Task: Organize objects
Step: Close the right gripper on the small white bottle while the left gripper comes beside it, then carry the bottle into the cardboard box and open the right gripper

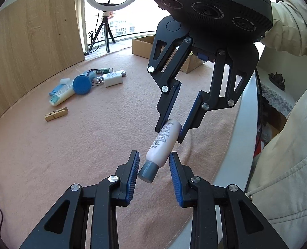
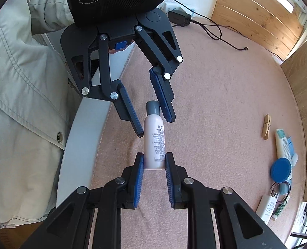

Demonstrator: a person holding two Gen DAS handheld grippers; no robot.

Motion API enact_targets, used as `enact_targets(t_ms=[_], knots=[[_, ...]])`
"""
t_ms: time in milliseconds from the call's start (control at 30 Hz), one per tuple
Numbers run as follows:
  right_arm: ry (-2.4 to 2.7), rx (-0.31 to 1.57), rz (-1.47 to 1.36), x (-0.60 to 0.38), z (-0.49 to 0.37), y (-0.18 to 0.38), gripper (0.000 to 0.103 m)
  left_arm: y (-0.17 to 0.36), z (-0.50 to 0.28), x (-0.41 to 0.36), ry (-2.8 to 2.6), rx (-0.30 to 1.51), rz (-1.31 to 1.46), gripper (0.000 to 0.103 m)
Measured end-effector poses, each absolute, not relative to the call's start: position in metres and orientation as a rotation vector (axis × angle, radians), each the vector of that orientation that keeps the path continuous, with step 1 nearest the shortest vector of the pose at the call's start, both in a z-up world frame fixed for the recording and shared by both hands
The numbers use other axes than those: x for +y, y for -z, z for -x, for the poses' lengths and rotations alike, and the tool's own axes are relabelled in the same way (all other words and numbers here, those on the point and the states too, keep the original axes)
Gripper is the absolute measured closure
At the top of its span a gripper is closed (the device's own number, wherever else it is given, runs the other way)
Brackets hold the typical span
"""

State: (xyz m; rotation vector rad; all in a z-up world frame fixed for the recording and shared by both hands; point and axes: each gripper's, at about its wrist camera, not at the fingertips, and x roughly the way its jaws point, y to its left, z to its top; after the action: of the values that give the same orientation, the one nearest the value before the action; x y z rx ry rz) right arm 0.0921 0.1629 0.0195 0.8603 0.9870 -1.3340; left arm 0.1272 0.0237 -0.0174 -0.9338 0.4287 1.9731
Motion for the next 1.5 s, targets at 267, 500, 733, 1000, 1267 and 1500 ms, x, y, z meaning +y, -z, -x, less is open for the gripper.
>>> enact_targets(t_ms=[267,500,733,1000,1267,1500], knots=[[1.291,1.01,-0.706,0.173,-0.091,-0.03,0.085,-0.005,-0.137,0.051,-2.034,0.497,1.01,0.073],[1.294,1.008,-0.622,0.199,-0.088,-0.044,0.085,-0.024,-0.137,0.087,-2.074,0.521,1.035,0.073],[1.333,1.007,-0.609,0.241,-0.092,-0.055,0.085,-0.035,-0.128,0.125,-2.042,0.557,1.022,0.073],[1.415,0.994,-0.61,0.3,-0.083,-0.065,0.085,-0.052,-0.106,0.192,-1.97,0.631,0.99,0.073],[1.555,0.979,-0.654,0.39,-0.068,-0.072,0.085,-0.06,-0.067,0.297,-1.86,0.719,0.928,0.073],[1.681,0.956,-0.724,0.474,-0.052,-0.076,0.085,-0.059,-0.032,0.393,-1.75,0.77,0.875,0.073]])
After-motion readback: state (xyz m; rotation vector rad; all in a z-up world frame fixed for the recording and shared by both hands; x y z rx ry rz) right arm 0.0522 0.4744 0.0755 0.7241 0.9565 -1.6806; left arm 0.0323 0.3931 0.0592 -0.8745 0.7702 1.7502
